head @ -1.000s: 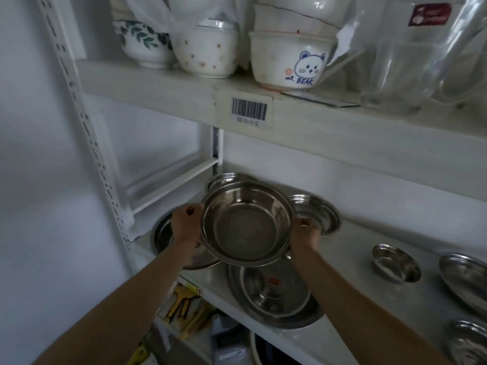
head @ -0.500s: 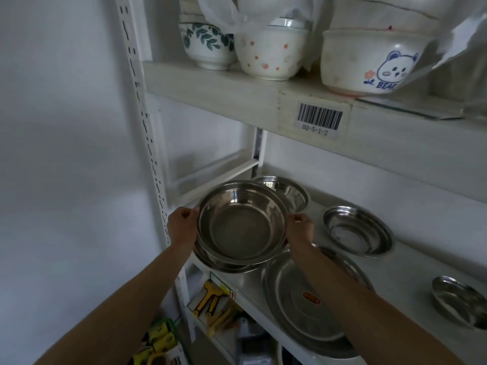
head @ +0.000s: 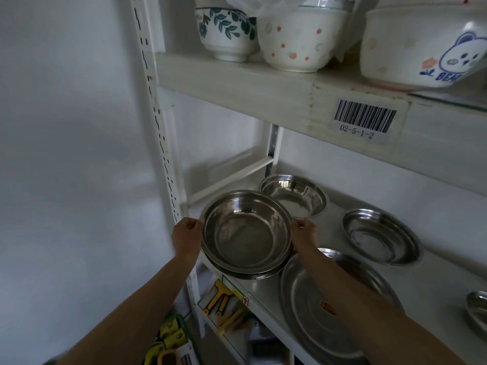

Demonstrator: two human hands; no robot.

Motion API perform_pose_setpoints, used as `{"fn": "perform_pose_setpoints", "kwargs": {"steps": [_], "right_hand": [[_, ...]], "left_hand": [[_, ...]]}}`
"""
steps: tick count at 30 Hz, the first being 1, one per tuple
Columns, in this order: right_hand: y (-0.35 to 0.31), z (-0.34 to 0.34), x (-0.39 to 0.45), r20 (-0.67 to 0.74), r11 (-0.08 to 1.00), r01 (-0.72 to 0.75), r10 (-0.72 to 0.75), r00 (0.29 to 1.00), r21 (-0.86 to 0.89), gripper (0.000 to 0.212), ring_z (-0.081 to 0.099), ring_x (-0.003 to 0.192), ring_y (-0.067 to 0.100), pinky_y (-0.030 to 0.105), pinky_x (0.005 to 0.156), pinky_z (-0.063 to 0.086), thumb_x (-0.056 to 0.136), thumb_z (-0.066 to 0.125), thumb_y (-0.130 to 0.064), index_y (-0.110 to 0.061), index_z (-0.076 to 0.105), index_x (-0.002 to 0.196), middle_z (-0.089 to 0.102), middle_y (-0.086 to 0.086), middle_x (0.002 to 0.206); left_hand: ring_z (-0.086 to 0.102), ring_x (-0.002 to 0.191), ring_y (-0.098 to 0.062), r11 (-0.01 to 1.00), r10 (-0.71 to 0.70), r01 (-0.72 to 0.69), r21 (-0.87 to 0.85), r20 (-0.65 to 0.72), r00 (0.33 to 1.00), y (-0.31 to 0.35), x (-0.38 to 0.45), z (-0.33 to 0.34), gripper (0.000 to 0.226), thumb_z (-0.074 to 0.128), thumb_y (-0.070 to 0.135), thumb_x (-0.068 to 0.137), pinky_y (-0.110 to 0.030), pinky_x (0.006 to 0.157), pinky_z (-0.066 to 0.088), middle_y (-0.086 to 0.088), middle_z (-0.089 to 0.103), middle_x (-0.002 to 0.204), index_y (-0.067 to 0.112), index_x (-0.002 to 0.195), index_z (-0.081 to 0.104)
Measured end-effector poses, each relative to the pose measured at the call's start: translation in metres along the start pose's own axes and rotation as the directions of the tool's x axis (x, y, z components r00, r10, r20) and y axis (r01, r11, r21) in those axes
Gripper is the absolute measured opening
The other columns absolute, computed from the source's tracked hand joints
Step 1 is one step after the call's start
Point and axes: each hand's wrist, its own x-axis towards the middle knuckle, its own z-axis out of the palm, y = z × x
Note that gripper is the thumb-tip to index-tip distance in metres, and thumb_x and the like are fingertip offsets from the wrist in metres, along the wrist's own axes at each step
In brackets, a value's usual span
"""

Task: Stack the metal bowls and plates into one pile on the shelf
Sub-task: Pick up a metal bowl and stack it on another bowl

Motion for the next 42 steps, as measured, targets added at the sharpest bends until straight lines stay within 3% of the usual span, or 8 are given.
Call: {"fn": "perform_pose_setpoints", "kwargs": {"steps": [4,7,12,16,21,29,38,42], "right_hand": [[0.007,-0.001,0.005,0.013,0.998,0.009,-0.008,1.0,-0.069,0.02,0.067,0.089,0.029,0.034,0.08,0.051,0.091,0.058,-0.025,-0.014,0.073,0.099,0.071,0.006,0.09],[0.012,-0.004,0.007,0.019,0.99,0.023,-0.02,1.0,-0.137,0.014,0.066,0.082,0.027,0.031,0.072,0.049,0.091,0.059,-0.025,-0.017,0.07,0.091,0.068,0.004,0.083],[0.017,-0.005,0.011,0.013,0.981,0.032,-0.03,0.999,-0.193,0.01,0.066,0.074,0.022,0.036,0.074,0.054,0.089,0.062,-0.026,-0.021,0.07,0.085,0.069,0.002,0.08],[0.02,-0.006,0.014,0.018,0.969,0.048,-0.045,0.999,-0.244,0.014,0.069,0.075,0.023,0.039,0.074,0.057,0.085,0.067,-0.026,-0.027,0.064,0.072,0.072,0.002,0.079],[0.021,-0.004,0.018,0.016,0.955,0.039,-0.036,0.999,-0.295,0.012,0.069,0.082,0.025,0.032,0.071,0.052,0.086,0.067,-0.026,-0.016,0.073,0.087,0.075,0.007,0.088],[0.021,-0.002,0.019,0.012,0.935,0.028,-0.025,1.0,-0.353,0.014,0.066,0.08,0.022,0.03,0.069,0.046,0.088,0.066,-0.026,-0.013,0.072,0.089,0.074,0.007,0.089],[0.024,-0.004,0.027,0.052,0.934,0.01,0.009,0.999,-0.357,0.015,0.071,0.075,0.024,0.03,0.07,0.053,0.085,0.07,-0.025,-0.01,0.074,0.083,0.074,0.008,0.08],[0.025,-0.006,0.028,0.07,0.94,0.004,0.021,0.997,-0.342,0.016,0.071,0.073,0.023,0.033,0.074,0.057,0.083,0.073,-0.026,-0.01,0.074,0.084,0.074,0.008,0.079]], "left_hand": [[0.062,0.067,-0.019,1.0,0.007,-0.007,0.024,0.011,1.0,-0.008,0.001,0.004,0.014,0.059,0.02,0.089,-0.024,0.063,0.048,-0.004,0.067,0.073,0.009,0.083,0.067],[0.062,0.068,-0.018,0.998,0.026,-0.027,0.055,0.01,1.0,-0.012,-0.002,0.007,0.015,0.06,0.022,0.09,-0.025,0.066,0.046,-0.004,0.067,0.075,0.011,0.085,0.067],[0.065,0.07,-0.021,0.999,0.007,-0.007,0.042,-0.001,1.0,-0.022,-0.001,0.013,0.015,0.062,0.025,0.088,-0.031,0.072,0.053,-0.003,0.068,0.075,0.011,0.085,0.068],[0.065,0.073,-0.02,0.999,-0.006,0.007,0.048,-0.026,1.0,-0.027,-0.002,0.017,0.016,0.063,0.026,0.088,-0.025,0.066,0.049,0.0,0.067,0.075,0.012,0.085,0.068],[0.065,0.074,-0.018,0.999,-0.023,0.024,0.026,-0.035,0.999,-0.028,-0.004,0.02,0.01,0.064,0.027,0.088,-0.021,0.063,0.046,0.001,0.068,0.077,0.018,0.084,0.065],[0.065,0.075,-0.019,1.0,-0.019,0.02,0.014,-0.081,0.997,-0.032,-0.001,0.024,0.008,0.066,0.023,0.087,-0.021,0.065,0.046,-0.001,0.067,0.079,0.015,0.086,0.065],[0.064,0.08,-0.024,0.999,-0.042,0.04,-0.028,-0.08,0.996,-0.037,0.001,0.025,0.008,0.068,0.018,0.085,-0.028,0.071,0.05,-0.003,0.066,0.083,0.013,0.089,0.062],[0.063,0.081,-0.025,0.993,-0.111,0.108,-0.048,-0.05,0.993,-0.036,0.002,0.023,0.025,0.07,0.018,0.083,-0.031,0.075,0.05,-0.005,0.064,0.085,0.006,0.103,0.06]]}}
